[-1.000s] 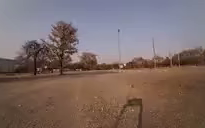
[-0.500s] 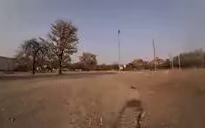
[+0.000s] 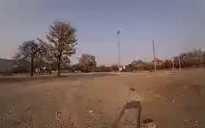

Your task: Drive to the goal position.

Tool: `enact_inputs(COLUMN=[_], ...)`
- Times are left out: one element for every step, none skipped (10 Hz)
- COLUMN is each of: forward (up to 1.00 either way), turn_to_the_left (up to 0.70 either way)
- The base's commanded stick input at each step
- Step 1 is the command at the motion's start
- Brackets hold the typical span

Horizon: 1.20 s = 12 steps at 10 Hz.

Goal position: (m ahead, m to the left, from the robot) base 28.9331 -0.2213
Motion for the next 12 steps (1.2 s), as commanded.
enact_inputs(forward=[0.70,0.70,0.70,0.70,0.70,0.70,0.70,0.70,0.70,0.70,0.70,0.70], turn_to_the_left=[0.00,0.00,0.00,0.00,0.00,0.00,0.00,0.00,0.00,0.00,0.00,0.00])
